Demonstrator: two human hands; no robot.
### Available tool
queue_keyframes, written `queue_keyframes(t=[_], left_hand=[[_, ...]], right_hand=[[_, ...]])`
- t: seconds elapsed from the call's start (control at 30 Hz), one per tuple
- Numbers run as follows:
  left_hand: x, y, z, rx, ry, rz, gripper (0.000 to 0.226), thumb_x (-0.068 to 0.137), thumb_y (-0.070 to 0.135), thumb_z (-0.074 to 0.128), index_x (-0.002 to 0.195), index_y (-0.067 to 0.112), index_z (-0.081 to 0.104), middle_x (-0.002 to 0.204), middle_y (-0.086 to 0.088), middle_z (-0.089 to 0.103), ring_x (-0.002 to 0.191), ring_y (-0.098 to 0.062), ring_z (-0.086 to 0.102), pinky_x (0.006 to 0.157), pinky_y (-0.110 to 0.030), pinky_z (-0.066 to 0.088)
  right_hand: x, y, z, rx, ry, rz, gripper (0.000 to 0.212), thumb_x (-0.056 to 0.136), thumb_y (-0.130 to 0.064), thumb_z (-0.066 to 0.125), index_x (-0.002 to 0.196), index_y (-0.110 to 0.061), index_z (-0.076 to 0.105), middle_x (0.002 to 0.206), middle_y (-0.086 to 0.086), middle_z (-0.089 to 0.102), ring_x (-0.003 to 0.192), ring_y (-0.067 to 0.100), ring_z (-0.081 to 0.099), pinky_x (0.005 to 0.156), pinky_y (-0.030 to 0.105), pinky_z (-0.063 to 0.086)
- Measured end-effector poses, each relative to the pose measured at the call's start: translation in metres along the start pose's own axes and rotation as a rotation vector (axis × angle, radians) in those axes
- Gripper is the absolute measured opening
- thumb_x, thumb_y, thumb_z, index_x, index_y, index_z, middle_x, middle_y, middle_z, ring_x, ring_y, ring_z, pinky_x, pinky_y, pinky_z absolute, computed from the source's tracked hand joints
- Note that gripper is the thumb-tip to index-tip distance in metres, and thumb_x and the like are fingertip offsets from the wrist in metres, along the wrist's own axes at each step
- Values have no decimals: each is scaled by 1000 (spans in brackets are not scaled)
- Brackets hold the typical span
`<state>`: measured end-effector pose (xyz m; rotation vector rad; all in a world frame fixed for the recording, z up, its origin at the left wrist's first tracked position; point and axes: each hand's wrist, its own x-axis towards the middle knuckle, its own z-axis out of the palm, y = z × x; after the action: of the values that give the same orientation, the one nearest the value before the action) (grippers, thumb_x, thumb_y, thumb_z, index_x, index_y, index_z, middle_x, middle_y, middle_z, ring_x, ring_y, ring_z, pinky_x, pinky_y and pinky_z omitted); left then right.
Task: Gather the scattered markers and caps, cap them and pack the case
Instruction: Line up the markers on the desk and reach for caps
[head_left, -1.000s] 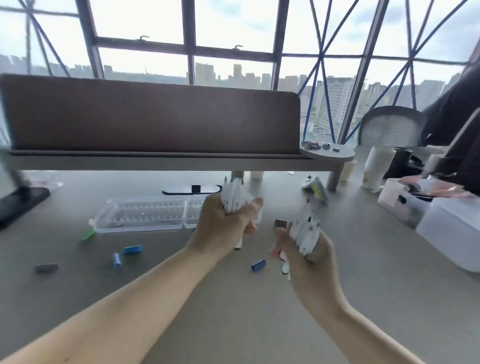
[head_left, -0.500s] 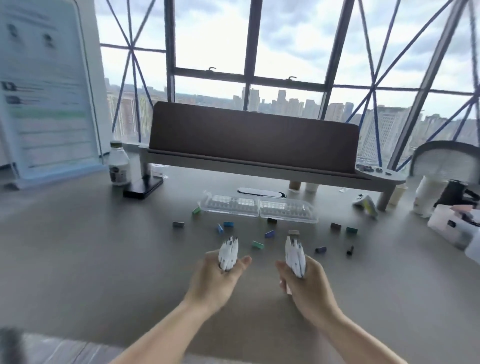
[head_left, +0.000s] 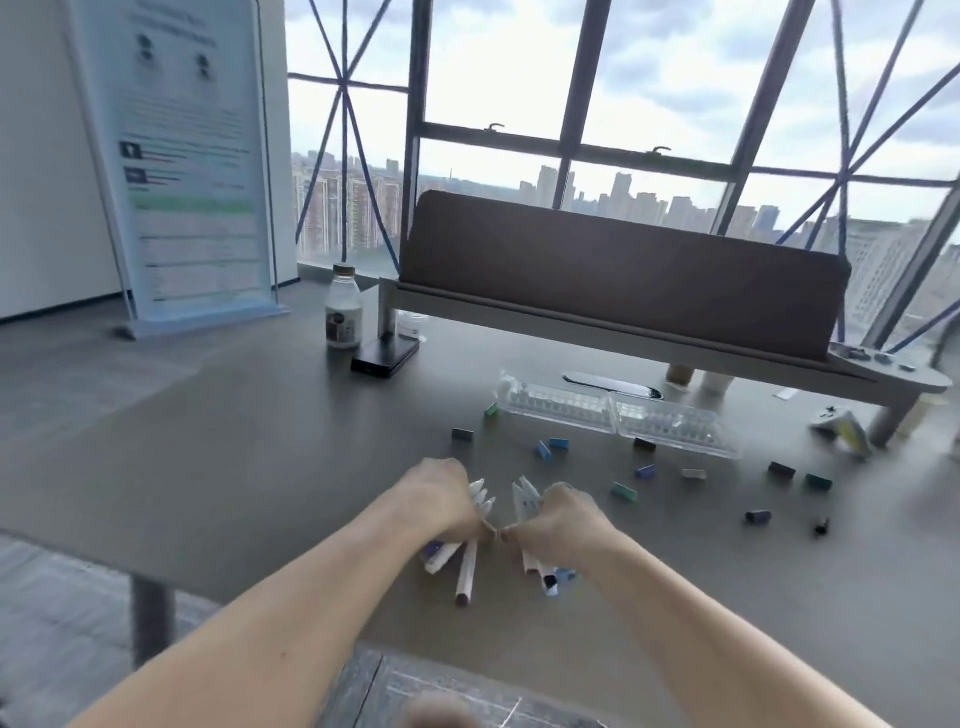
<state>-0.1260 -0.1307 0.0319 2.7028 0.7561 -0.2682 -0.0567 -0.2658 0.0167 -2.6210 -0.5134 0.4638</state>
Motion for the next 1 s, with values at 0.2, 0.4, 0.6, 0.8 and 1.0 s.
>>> queue_keyframes(t=[0.2, 0.4, 0.6, 0.8, 1.0], left_hand=[[-4, -22, 1, -20, 53, 4, 58, 87, 68, 66, 79, 12, 57, 64, -5, 65, 49, -22, 64, 56, -29, 56], [-6, -64, 7, 59, 225, 204, 62, 87, 76, 57, 106, 16, 59, 91, -1, 65, 87, -22, 65, 81, -36, 55], [-17, -104, 26, 70, 293, 733, 87, 79, 92, 50, 151, 47, 33, 156, 25, 25, 142, 5, 29, 117, -20, 28], [-3, -91, 46, -44, 226, 852, 75, 83, 84, 59, 150, 54, 43, 163, 25, 26, 151, 6, 12, 125, -24, 17], [8, -83, 47, -128, 249, 836, 81, 77, 78, 70, 147, 41, 53, 152, 24, 41, 141, 10, 30, 117, -11, 20]], right_hand=[[-2, -3, -8, -119, 25, -51, 54, 76, -60, 79, 68, -16, 49, 71, -1, 55, 54, 13, 51, 46, 25, 39], [-8, 16, -17, -168, 106, -193, 56, 79, -57, 76, 59, -18, 41, 60, -3, 43, 55, 18, 41, 51, 31, 35], [-22, 58, -11, -162, 222, -440, 79, 71, -82, 64, 133, -34, 53, 113, -21, 58, 94, -2, 59, 89, 26, 51], [-31, 75, -3, -307, 73, -713, 100, 69, -93, 56, 154, -53, 21, 138, -30, 32, 115, -5, 46, 100, 25, 45], [-17, 59, 12, -332, 171, -774, 82, 78, -88, 52, 148, -45, 46, 126, -26, 43, 108, -2, 50, 91, 27, 51]])
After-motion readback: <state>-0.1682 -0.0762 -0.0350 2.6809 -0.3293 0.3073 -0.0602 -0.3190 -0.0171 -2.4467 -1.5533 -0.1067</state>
